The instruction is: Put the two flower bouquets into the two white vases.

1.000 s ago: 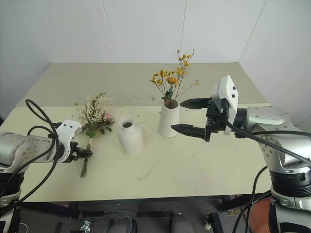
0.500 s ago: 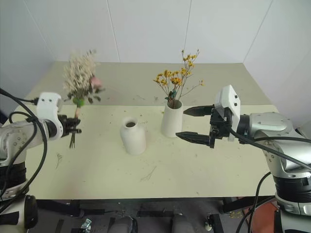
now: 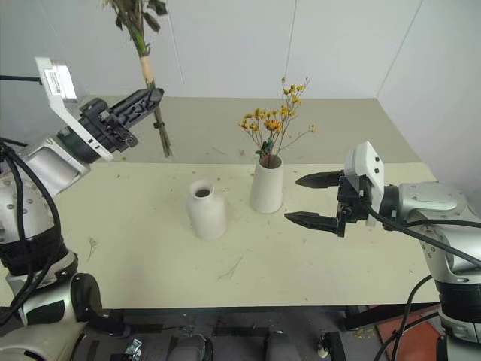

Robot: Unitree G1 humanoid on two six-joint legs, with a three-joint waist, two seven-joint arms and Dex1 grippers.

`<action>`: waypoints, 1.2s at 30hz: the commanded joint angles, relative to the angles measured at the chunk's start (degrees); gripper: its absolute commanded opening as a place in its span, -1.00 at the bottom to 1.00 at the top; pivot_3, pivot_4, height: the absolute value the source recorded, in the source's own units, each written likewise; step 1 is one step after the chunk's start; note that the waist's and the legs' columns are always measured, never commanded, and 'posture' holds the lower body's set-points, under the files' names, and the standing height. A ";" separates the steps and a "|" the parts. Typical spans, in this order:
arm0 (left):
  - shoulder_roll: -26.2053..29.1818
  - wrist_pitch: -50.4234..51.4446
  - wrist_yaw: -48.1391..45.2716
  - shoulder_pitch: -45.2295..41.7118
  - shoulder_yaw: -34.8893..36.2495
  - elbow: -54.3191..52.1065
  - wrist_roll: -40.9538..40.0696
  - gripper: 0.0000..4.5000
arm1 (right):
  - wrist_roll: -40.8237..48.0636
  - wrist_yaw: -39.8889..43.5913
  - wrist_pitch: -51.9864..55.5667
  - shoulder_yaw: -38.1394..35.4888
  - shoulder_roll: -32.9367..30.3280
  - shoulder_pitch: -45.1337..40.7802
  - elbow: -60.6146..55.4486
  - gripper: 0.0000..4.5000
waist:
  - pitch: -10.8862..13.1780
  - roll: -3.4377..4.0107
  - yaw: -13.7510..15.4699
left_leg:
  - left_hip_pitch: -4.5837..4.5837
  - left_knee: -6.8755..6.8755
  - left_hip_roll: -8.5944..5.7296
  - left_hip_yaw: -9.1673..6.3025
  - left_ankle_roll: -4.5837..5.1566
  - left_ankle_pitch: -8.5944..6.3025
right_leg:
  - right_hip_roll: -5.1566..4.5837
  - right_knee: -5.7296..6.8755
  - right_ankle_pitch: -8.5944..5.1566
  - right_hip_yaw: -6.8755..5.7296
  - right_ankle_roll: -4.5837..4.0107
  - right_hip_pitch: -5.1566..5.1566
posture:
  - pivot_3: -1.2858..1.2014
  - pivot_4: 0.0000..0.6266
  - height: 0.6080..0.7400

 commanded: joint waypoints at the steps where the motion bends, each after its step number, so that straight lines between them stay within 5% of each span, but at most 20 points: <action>1: 0.39 -3.12 -5.03 -0.06 -3.72 -0.47 -1.14 -1.00 | 0.57 -0.91 -0.79 -3.12 -1.13 0.70 -2.20 1.00 | 0.00 0.00 0.05 | 0.01 0.00 0.00 0.00 0.00 0.00 | 0.00 0.00 0.00 0.00 0.00 0.01 | 0.03 -0.52 1.00; 11: 1.83 -13.22 -14.63 5.89 -10.08 2.87 4.35 -1.00 | 1.11 -1.97 -0.28 -5.77 -2.45 4.19 -3.97 1.00 | 0.00 0.00 0.18 | 0.02 0.04 -0.01 0.01 0.00 0.00 | 0.01 0.00 0.00 0.01 0.01 0.03 | 0.03 -0.52 1.00; 33: -1.56 -20.13 -12.47 11.03 -14.44 4.77 10.35 -1.00 | 2.74 -3.34 0.07 -8.24 -3.28 6.66 -6.36 1.00 | 0.00 0.00 0.21 | 0.05 0.04 0.00 0.00 0.01 0.00 | 0.01 -0.01 0.00 0.01 0.01 0.06 | 0.03 -0.52 1.00; 36: -1.94 -20.43 -12.04 11.49 -14.46 4.76 10.82 -0.58 | 2.86 -3.40 0.11 -8.34 -3.30 6.73 -6.59 1.00 | 0.00 0.00 0.15 | 0.07 0.03 0.00 0.00 0.01 0.00 | 0.01 0.00 0.00 0.01 0.01 0.08 | 0.03 -0.52 1.00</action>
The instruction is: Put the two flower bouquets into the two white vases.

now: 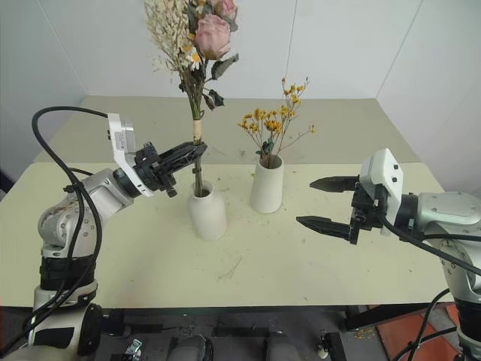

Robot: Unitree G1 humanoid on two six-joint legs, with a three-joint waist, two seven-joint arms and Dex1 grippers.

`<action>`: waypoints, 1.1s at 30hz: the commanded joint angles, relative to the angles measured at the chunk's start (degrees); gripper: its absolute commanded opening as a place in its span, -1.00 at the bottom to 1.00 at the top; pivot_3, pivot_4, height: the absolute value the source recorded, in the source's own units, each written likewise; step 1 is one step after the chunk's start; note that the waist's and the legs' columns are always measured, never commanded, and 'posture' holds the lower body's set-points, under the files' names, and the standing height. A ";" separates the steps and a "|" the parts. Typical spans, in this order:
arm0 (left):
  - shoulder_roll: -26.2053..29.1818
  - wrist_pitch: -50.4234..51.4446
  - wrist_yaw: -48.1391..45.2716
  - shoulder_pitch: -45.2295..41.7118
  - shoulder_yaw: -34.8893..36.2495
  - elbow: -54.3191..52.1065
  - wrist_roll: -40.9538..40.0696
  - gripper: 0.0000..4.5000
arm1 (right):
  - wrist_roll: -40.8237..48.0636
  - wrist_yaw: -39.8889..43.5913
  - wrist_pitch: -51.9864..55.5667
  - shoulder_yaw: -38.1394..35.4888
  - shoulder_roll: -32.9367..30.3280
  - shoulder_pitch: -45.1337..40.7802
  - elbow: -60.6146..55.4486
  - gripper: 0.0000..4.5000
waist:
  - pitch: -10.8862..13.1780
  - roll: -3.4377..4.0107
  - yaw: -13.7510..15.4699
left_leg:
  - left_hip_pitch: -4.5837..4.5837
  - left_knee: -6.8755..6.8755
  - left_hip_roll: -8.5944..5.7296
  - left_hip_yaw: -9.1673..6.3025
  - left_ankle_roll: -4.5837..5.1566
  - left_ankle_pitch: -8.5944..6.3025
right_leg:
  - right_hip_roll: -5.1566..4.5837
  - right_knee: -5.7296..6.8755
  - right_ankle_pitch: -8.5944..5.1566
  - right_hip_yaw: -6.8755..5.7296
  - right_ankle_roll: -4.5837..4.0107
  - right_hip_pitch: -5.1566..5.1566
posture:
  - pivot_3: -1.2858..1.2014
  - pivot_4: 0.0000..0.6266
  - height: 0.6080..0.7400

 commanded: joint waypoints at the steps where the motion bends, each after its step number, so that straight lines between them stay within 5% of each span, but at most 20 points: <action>1: -0.14 -1.31 0.44 0.46 0.12 -0.53 0.06 -0.45 | 1.66 -0.34 0.01 -2.78 -0.96 -0.11 -1.71 1.00 | 0.00 0.00 0.00 | 0.00 0.00 0.00 0.00 0.00 0.00 | 0.01 0.00 0.00 0.00 0.00 -0.01 | 0.03 -0.52 1.00; 11: 2.24 2.95 1.67 4.51 2.40 -5.98 -3.76 0.98 | 1.17 -0.01 -0.33 -2.26 -0.99 -0.65 -1.06 1.00 | 0.00 0.00 -0.09 | -0.01 0.00 0.01 0.00 0.00 0.00 | 0.00 0.00 0.00 0.00 0.00 -0.01 | 0.03 -0.52 1.00; 16: 7.58 7.61 2.81 11.17 9.79 -12.42 -10.68 0.99 | 1.16 0.15 -0.16 -2.51 -1.20 -0.20 -1.09 1.00 | 0.00 0.00 -0.43 | 0.01 -0.01 0.06 0.01 0.00 0.00 | 0.02 0.01 0.00 0.01 0.00 -0.04 | 0.03 -0.52 1.00; 24: 27.10 9.86 -9.03 33.49 26.74 -22.35 -13.31 0.99 | 0.62 1.07 -0.27 -2.93 -2.09 1.65 0.60 1.00 | 0.00 0.01 -0.14 | 0.10 -0.03 0.08 0.08 0.00 0.00 | 0.01 0.01 -0.02 0.02 -0.02 0.00 | 0.03 -0.52 1.00; 33: 31.89 9.96 -14.37 39.07 37.31 -22.94 -16.22 0.99 | -1.48 1.84 -0.95 -2.78 -3.35 1.38 5.25 1.00 | 0.00 0.00 0.14 | 0.18 -0.06 0.13 0.14 -0.01 0.00 | 0.02 0.01 -0.08 -0.02 -0.10 0.03 | 0.03 -0.52 1.00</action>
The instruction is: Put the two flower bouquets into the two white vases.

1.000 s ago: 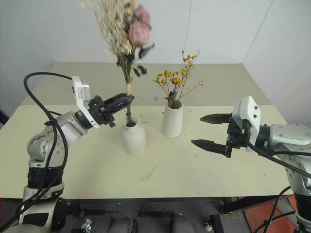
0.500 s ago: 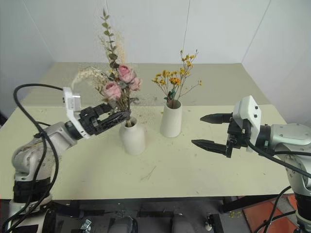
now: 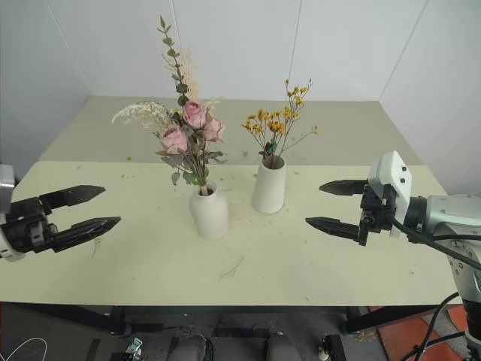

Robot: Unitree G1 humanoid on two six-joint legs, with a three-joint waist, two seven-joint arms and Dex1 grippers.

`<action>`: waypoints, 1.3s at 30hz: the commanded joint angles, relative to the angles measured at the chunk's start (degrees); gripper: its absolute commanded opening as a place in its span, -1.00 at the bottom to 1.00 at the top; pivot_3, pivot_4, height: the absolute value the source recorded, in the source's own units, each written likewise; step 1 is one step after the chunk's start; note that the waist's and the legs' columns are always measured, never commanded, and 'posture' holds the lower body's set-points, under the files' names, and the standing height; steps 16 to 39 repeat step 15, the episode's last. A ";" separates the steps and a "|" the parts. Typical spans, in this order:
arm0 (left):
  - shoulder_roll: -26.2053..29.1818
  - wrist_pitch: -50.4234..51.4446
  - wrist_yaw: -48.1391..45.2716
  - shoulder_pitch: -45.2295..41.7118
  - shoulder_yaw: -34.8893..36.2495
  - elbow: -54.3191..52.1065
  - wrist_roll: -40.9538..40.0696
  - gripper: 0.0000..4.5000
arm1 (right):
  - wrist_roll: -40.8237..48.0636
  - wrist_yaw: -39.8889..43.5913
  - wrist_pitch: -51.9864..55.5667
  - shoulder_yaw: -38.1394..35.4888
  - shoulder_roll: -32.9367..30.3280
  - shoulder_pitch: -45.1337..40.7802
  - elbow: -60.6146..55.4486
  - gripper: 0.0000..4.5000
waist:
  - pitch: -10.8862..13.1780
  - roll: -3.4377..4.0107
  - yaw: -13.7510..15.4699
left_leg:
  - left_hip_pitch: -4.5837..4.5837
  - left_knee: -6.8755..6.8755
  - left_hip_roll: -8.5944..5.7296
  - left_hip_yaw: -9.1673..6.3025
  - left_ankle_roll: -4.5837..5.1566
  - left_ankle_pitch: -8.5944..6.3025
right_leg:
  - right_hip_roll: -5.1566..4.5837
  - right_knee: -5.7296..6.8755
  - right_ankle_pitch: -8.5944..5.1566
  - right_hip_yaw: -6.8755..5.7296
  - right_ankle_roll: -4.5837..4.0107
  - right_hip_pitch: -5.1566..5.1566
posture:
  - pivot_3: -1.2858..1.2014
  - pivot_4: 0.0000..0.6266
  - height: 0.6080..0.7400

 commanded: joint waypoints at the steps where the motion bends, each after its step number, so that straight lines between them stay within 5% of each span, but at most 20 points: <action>1: 1.16 -0.85 -1.67 0.82 2.91 -2.18 -1.65 0.99 | -0.40 0.20 -0.95 -1.75 -1.41 -0.23 0.58 1.00 | 0.00 0.00 -0.14 | -0.01 -0.01 0.01 0.00 0.00 0.00 | 0.01 0.00 -0.01 0.00 -0.01 -0.01 | 0.03 -0.52 1.00; 39: 0.87 -0.54 0.34 0.45 0.53 -3.28 -5.03 0.99 | -0.44 0.53 -0.15 -3.38 -3.25 0.50 0.82 1.00 | 0.00 0.00 -0.21 | 0.00 -0.03 0.02 0.02 0.00 0.00 | 0.02 0.00 -0.01 0.02 -0.01 -0.01 | 0.03 -0.52 1.00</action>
